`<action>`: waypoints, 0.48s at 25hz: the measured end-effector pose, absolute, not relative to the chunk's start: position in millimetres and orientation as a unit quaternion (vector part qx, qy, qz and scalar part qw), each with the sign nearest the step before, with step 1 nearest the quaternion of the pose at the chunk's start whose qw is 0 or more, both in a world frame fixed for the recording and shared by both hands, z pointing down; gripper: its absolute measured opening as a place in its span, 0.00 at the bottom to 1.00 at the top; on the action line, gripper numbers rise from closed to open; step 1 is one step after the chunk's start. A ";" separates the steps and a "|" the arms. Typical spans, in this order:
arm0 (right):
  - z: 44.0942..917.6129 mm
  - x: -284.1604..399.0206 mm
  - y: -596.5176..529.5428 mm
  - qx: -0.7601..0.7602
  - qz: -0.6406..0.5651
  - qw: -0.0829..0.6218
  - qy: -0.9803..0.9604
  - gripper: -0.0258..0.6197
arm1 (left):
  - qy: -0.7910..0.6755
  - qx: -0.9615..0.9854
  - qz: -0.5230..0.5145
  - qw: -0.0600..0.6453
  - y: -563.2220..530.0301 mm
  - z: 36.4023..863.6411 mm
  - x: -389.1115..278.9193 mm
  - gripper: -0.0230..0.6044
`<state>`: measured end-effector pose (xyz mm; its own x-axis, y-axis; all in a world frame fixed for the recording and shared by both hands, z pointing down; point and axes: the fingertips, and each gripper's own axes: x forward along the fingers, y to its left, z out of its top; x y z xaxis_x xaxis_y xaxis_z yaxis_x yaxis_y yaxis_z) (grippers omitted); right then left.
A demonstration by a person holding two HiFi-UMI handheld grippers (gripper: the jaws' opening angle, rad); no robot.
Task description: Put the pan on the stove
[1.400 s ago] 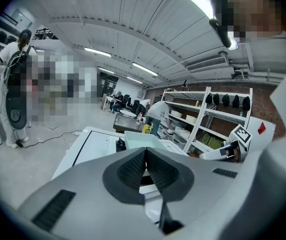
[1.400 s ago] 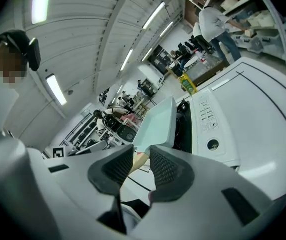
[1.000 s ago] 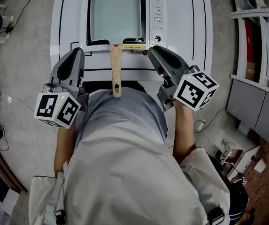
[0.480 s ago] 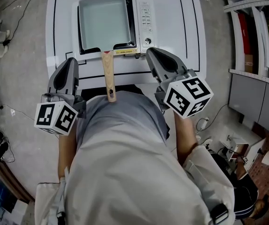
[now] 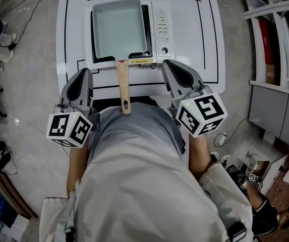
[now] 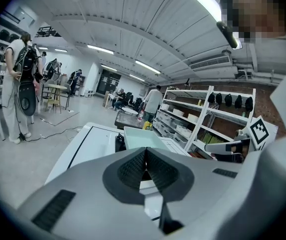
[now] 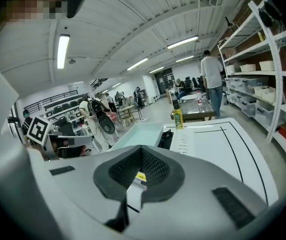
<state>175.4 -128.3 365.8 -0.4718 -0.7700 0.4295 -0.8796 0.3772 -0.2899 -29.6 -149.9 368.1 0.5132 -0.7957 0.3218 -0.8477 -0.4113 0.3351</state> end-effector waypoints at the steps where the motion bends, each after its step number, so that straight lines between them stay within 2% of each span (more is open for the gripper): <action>1: 365.7 173.7 -128.4 0.502 0.245 0.111 -0.822 0.05 | -0.491 0.838 0.058 0.232 -149.5 368.4 -30.6 0.05; 12: 373.2 169.5 -128.7 0.531 0.242 0.142 -0.799 0.05 | -0.489 0.833 0.064 0.252 -143.6 380.0 -32.7 0.05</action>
<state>169.5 -128.7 373.2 -0.3954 -0.7809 0.4836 -0.9180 0.3183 -0.2366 -32.7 -143.6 380.0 0.5144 -0.7812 0.3539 -0.8462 -0.3954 0.3571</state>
